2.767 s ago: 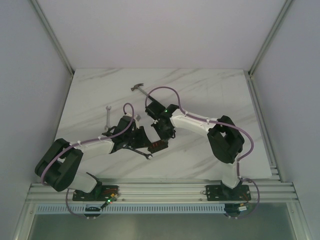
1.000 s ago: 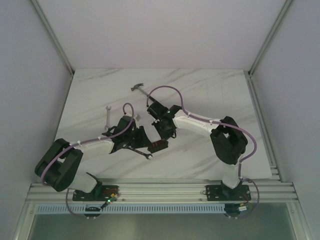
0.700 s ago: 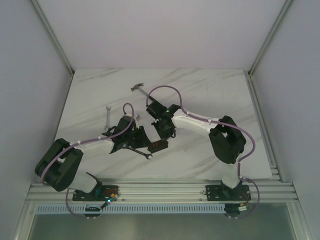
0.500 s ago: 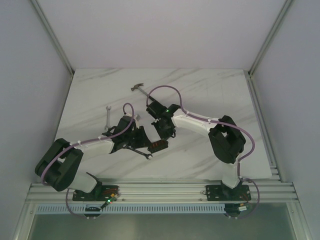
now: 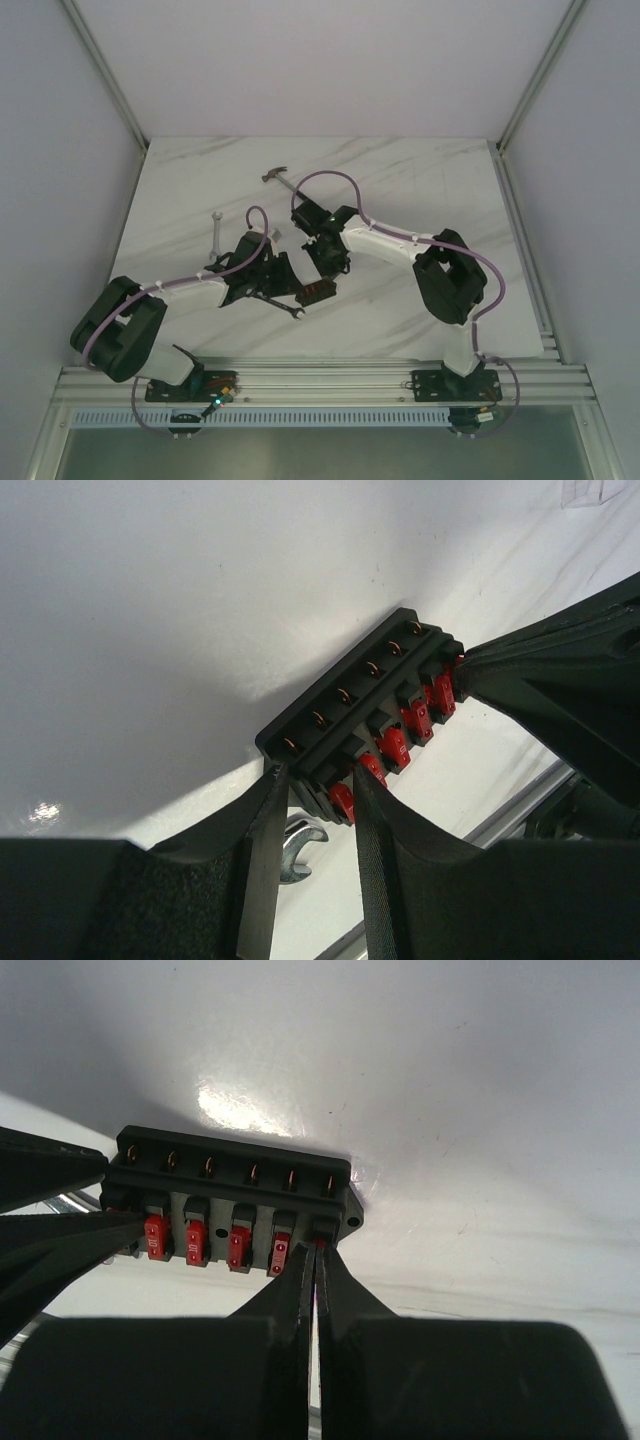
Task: Snap on the fuse box
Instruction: Install the fuse at the fuse box base, then adjust the fuse box base at the center of the board.
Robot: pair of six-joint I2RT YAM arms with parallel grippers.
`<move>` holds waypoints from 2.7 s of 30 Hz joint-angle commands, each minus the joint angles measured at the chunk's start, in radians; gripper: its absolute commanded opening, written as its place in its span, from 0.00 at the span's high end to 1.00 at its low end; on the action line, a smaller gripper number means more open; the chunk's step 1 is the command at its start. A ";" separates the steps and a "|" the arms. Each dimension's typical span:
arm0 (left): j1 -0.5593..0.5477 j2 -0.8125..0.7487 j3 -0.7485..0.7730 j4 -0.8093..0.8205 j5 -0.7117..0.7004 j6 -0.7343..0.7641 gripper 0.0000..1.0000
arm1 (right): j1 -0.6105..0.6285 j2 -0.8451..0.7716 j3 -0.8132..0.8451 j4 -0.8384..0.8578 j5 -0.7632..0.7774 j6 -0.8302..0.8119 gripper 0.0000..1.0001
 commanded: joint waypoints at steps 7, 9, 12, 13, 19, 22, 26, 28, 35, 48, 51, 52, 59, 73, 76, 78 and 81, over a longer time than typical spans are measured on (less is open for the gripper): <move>0.009 -0.005 0.002 -0.020 -0.117 -0.036 0.58 | -0.037 0.135 0.144 0.082 -0.022 -0.233 0.98; 0.008 -0.017 0.004 -0.020 -0.140 -0.037 0.55 | -0.045 0.088 0.151 0.103 -0.048 -0.253 0.87; 0.009 -0.078 0.008 -0.023 -0.157 -0.027 0.50 | -0.061 -0.040 0.111 0.164 -0.080 -0.246 0.74; 0.008 -0.088 0.011 -0.025 -0.161 -0.019 0.48 | -0.070 -0.084 0.087 0.191 -0.091 -0.237 0.72; -0.032 -0.124 0.050 -0.056 -0.232 0.081 0.34 | -0.163 -0.277 -0.100 0.298 -0.023 -0.179 0.59; -0.074 -0.100 0.093 -0.085 -0.297 0.159 0.27 | -0.224 -0.319 -0.187 0.326 0.006 -0.144 0.49; -0.134 -0.038 0.159 -0.104 -0.380 0.245 0.20 | -0.292 -0.368 -0.282 0.383 0.014 -0.129 0.41; -0.162 0.010 0.188 -0.107 -0.407 0.280 0.18 | -0.311 -0.383 -0.311 0.400 0.028 -0.128 0.34; -0.226 0.153 0.276 -0.141 -0.481 0.335 0.17 | -0.358 -0.414 -0.369 0.434 0.075 -0.123 0.22; -0.223 0.303 0.389 -0.235 -0.631 0.072 0.48 | -0.409 -0.426 -0.418 0.461 0.105 -0.086 0.21; -0.204 0.330 0.417 -0.259 -0.665 -0.047 0.50 | -0.413 -0.425 -0.426 0.463 0.105 -0.071 0.21; -0.197 0.341 0.434 -0.273 -0.675 -0.087 0.50 | -0.414 -0.424 -0.428 0.465 0.107 -0.066 0.20; -0.175 0.415 0.557 -0.352 -0.669 -0.255 0.45 | -0.426 -0.410 -0.431 0.476 0.089 -0.063 0.18; -0.204 0.394 0.578 -0.314 -0.493 -0.286 0.14 | -0.452 -0.307 -0.428 0.493 0.030 -0.043 0.15; -0.219 0.396 0.585 -0.283 -0.449 -0.286 0.12 | -0.456 -0.288 -0.428 0.489 0.032 -0.036 0.17; -0.225 0.395 0.587 -0.263 -0.425 -0.277 0.10 | -0.457 -0.273 -0.423 0.473 0.035 -0.031 0.19; -0.228 0.375 0.573 -0.238 -0.404 -0.259 0.06 | -0.458 -0.257 -0.424 0.462 0.057 -0.025 0.23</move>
